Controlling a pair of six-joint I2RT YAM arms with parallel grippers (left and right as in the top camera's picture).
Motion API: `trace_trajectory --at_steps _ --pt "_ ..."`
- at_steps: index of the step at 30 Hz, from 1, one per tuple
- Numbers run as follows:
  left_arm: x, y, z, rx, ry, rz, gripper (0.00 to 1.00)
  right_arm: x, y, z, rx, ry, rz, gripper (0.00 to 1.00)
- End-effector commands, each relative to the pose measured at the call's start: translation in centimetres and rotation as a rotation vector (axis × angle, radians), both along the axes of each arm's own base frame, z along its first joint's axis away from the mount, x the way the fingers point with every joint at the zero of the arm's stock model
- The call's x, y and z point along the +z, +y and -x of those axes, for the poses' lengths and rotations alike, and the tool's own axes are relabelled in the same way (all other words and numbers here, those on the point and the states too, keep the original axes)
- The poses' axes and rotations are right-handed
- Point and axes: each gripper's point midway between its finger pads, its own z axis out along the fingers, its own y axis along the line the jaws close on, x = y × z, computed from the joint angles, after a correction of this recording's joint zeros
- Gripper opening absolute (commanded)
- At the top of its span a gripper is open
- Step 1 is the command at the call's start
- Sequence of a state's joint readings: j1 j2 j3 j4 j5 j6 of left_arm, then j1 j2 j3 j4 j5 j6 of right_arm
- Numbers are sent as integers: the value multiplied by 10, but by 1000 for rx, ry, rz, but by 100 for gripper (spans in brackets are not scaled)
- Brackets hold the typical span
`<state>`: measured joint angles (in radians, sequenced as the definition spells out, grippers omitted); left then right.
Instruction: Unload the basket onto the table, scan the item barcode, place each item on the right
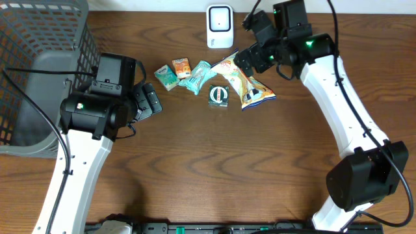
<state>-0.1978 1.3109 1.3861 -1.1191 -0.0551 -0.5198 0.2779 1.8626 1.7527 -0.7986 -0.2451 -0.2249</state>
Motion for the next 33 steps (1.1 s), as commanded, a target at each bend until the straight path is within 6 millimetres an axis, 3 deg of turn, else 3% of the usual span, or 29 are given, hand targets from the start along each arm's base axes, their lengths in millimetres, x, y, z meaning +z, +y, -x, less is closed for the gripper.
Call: trace_trajectory --at_steps 1,8,14,19,21,22,27,31,33 --pt "2 3 0 10 -5 -7 98 -20 -18 -16 -129 57 -8 99" --pt "2 3 0 10 -5 -7 98 -64 -28 -24 -166 149 14 99" --pt "2 3 0 10 -5 -7 98 -89 -50 -32 -299 227 -13 99" --pt "2 3 0 10 -5 -7 98 -88 -65 -36 -335 223 -21 98" --pt "2 3 0 10 -5 -7 98 -87 -70 -40 -346 215 -29 84" --pt "2 3 0 10 -5 -7 97 -86 -71 -40 -352 218 -38 82" --pt "2 3 0 10 -5 -7 98 -86 -65 -37 -337 237 -71 85" --pt "2 3 0 10 -5 -7 98 -85 -57 -37 -321 235 -75 40" --pt "2 3 0 10 -5 -7 98 -85 -50 -34 -306 238 -76 22"
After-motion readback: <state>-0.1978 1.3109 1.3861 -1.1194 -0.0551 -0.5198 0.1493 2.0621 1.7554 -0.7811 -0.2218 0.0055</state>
